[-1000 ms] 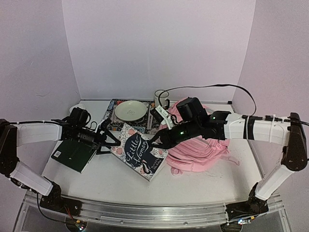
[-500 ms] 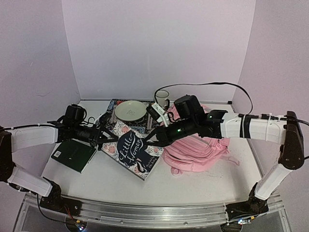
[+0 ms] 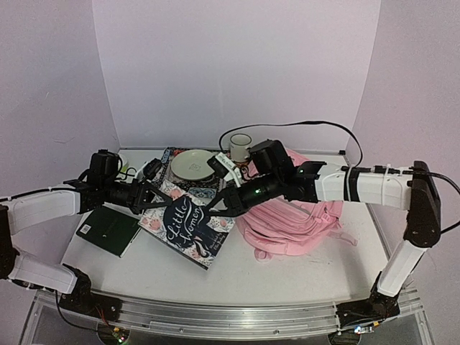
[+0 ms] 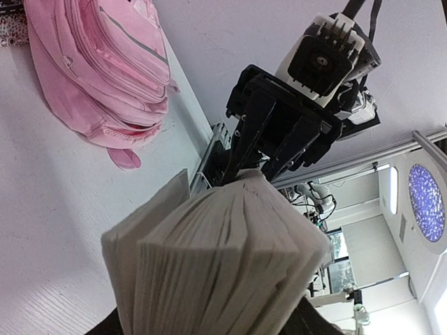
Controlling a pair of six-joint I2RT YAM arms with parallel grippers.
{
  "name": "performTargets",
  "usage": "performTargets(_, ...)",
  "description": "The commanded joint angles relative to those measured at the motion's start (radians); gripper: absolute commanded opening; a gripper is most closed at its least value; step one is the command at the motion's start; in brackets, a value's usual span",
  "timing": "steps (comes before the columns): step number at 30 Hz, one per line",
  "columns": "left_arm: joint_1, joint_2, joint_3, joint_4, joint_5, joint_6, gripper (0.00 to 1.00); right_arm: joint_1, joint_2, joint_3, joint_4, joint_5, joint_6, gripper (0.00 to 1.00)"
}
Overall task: Pack the student bag
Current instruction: Pass from the right arm to the left
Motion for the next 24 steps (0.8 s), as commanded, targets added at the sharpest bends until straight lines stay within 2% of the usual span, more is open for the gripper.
performTargets(1,-0.002,-0.024,0.019,0.064,0.044,0.002,0.46,0.003,0.026,0.083,0.022,-0.095,-0.024,0.00)
performTargets(5,-0.002,-0.026,0.021,0.066,0.047,0.003,0.37,0.003,0.053,0.108,-0.022,-0.117,-0.059,0.00)
performTargets(9,-0.001,-0.027,0.017,0.068,0.018,-0.003,0.13,0.003,0.063,0.123,-0.086,-0.049,-0.101,0.00)
performTargets(11,-0.002,-0.028,0.007,0.069,-0.019,-0.014,0.01,-0.003,0.052,0.123,-0.133,0.015,-0.136,0.10)
performTargets(15,-0.001,-0.033,-0.020,0.081,-0.116,-0.057,0.00,-0.022,0.008,0.109,-0.259,0.195,-0.211,0.35)
performTargets(18,-0.001,-0.051,-0.051,0.118,-0.186,-0.109,0.00,-0.027,-0.039,0.077,-0.359,0.386,-0.289,0.48)
performTargets(24,0.000,-0.092,-0.103,0.180,-0.338,-0.192,0.00,-0.027,-0.103,-0.006,-0.465,0.686,-0.387,0.59)
